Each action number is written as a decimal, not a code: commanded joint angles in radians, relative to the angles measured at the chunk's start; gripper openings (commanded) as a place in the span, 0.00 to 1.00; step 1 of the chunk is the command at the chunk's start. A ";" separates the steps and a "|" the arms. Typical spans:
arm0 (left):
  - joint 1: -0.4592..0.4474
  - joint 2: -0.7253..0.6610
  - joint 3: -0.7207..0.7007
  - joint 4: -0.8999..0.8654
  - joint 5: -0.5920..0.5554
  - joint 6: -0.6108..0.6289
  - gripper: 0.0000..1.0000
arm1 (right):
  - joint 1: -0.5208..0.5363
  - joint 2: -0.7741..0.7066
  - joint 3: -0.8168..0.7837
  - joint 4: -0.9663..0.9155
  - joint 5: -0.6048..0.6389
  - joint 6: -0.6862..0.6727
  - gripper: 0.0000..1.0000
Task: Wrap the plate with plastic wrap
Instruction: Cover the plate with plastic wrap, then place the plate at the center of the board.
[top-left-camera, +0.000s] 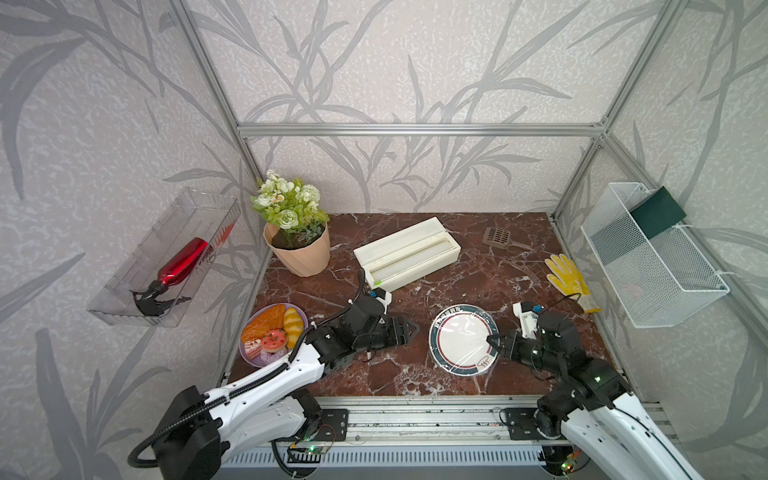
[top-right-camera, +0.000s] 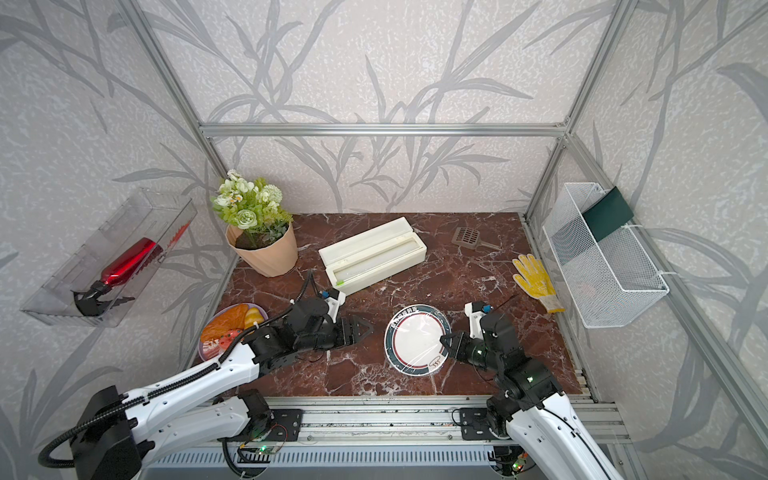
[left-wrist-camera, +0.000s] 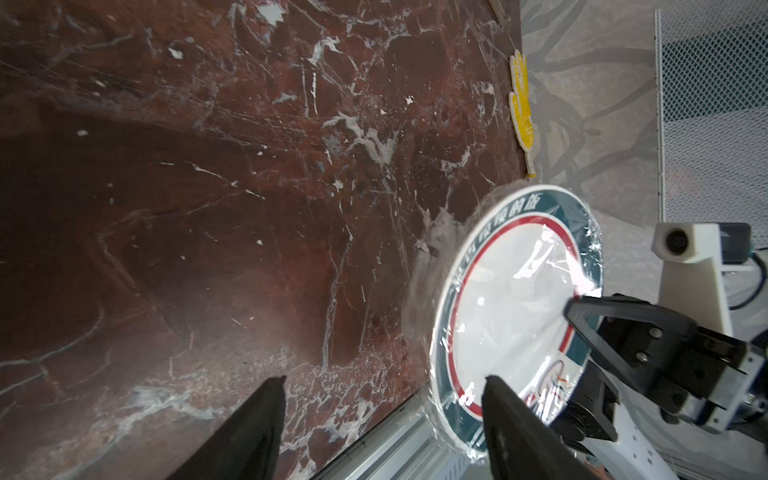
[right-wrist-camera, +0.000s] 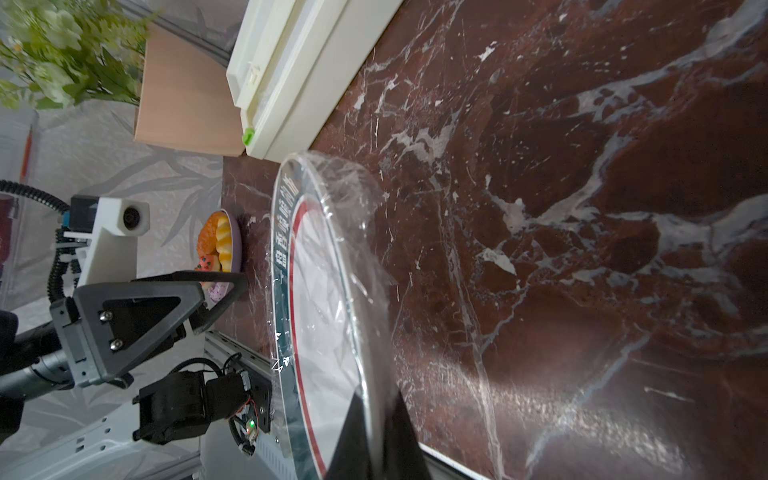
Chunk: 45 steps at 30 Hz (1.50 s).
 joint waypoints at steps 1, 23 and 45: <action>0.010 0.015 0.027 -0.054 -0.042 0.045 0.75 | -0.004 0.056 0.086 -0.175 -0.060 -0.081 0.00; 0.068 -0.014 0.013 -0.045 -0.005 0.069 0.74 | 0.035 0.700 -0.086 0.668 -0.154 0.065 0.00; -0.050 0.184 -0.031 0.081 0.088 0.010 0.55 | -0.025 0.493 -0.080 0.435 -0.063 -0.295 0.45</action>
